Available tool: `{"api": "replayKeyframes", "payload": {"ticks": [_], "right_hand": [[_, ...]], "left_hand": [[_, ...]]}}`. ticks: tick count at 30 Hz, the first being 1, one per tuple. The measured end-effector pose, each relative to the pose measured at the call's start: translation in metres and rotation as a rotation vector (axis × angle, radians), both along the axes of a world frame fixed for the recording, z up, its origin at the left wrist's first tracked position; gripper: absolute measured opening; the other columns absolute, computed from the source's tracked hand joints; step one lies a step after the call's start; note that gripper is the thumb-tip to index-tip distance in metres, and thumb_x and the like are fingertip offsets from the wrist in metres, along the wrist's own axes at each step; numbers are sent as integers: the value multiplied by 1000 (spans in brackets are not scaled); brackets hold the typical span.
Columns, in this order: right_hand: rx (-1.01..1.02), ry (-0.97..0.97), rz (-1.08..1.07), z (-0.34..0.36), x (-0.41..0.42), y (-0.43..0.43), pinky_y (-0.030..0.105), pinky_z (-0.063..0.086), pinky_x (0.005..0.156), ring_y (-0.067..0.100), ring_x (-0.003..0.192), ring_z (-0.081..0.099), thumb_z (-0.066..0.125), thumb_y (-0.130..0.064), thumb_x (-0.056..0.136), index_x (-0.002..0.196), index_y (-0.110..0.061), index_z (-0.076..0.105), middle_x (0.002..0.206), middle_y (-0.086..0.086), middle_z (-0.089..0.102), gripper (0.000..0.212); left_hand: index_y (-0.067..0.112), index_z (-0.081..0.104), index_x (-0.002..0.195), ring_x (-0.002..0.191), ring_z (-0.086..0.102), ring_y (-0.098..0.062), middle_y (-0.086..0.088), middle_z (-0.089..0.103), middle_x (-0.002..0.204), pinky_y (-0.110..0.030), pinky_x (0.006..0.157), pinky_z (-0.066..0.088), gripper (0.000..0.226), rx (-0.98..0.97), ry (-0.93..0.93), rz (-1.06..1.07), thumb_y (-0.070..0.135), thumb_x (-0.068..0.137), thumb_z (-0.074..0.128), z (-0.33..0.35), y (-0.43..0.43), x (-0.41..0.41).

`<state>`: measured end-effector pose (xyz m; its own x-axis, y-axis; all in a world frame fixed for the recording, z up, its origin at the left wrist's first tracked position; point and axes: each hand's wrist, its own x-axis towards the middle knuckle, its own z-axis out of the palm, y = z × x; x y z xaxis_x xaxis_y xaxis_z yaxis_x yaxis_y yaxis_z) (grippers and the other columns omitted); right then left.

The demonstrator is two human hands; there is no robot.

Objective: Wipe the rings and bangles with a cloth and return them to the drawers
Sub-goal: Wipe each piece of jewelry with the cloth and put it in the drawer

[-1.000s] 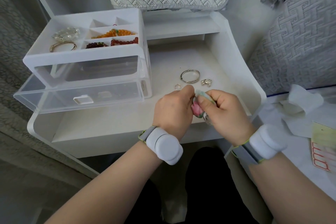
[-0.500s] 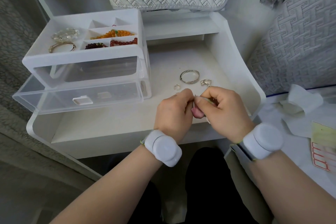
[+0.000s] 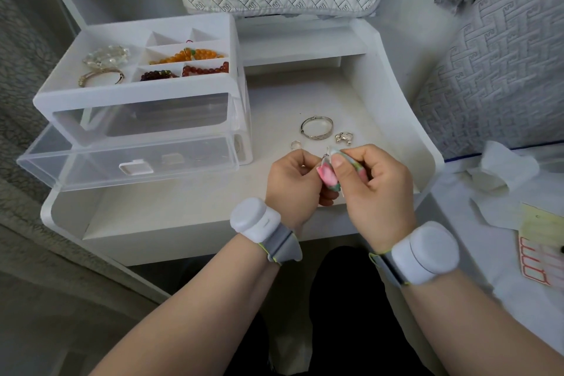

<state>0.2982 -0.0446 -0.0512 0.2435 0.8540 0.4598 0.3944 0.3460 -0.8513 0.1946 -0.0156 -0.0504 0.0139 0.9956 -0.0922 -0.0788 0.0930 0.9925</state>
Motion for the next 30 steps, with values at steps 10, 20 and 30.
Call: {"api": "replayKeyframes", "payload": {"ticks": [10,20,30], "right_hand": [[37,206,185,6,1,-5,12,48,64,1,72,64,64,-11,86,88,-32,68,76,-15,71,22],[-123,582,544,-5,17,-3,30,52,79,25,85,68,70,-30,74,90,-9,75,85,13,74,27],[-282,442,604,18,21,-2,31,50,77,24,73,63,66,-18,81,71,3,65,67,16,65,23]], "left_hand": [[-1,57,88,39,50,-13,-15,56,61,-20,41,47,6,-217,-241,-89,-2,89,51,7,-4,4],[5,51,71,53,46,-24,-12,54,57,-37,48,40,17,656,518,152,13,85,55,10,-6,-12],[19,41,80,48,44,-23,-3,54,59,-25,39,34,8,1130,944,141,16,74,45,6,-6,-20]]}}
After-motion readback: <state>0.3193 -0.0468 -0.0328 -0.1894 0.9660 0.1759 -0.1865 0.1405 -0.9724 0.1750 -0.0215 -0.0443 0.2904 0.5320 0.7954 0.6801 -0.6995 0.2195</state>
